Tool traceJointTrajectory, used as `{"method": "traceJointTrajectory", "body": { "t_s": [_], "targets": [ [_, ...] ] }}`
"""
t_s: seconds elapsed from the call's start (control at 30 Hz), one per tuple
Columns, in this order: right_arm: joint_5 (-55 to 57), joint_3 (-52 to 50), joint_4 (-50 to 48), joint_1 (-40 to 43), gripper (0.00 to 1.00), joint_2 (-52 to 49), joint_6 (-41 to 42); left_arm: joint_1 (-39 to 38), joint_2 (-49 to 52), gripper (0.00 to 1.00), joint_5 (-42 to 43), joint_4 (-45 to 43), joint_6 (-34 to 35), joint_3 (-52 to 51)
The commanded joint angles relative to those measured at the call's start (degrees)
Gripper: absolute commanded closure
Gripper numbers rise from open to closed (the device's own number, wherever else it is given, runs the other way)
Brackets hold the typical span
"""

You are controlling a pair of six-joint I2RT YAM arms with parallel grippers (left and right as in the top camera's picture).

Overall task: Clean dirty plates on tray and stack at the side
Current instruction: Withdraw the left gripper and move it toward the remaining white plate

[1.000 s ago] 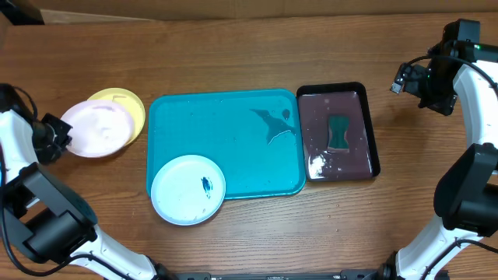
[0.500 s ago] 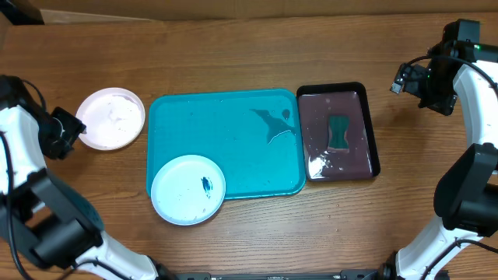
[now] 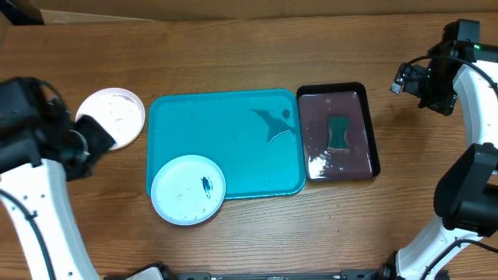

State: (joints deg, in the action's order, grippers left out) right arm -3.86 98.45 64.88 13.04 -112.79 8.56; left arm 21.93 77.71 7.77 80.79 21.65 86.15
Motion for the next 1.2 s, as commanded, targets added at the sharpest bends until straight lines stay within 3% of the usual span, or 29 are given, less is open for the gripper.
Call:
{"method": "traceJointTrajectory", "body": {
  "t_s": [0.0,0.3,0.43,0.6,1.17],
  "targets": [
    [0.15,0.35,-0.26,0.22,0.00,0.70,0.17,-3.72,-0.42,0.47,-2.21,-0.04,-1.97,-6.45],
    [0.15,0.35,-0.26,0.22,0.00,0.72,0.17,-10.36,-0.48,0.48,-2.23,-11.34,-0.85,-25.22],
    [0.15,0.35,-0.24,0.22,0.00,0.70,0.15,-10.67,-0.48,0.48,-2.23,-16.22,-0.20,-29.09],
    [0.15,0.35,-0.26,0.22,0.00,0.70,0.15,-10.73,-0.48,0.49,-1.88,-20.13,-0.17,-30.12],
    [0.15,0.35,-0.26,0.22,0.00,0.72,0.15,-10.73,-0.35,0.48,-2.38,-20.79,-0.20,-32.35]
  ]
}}
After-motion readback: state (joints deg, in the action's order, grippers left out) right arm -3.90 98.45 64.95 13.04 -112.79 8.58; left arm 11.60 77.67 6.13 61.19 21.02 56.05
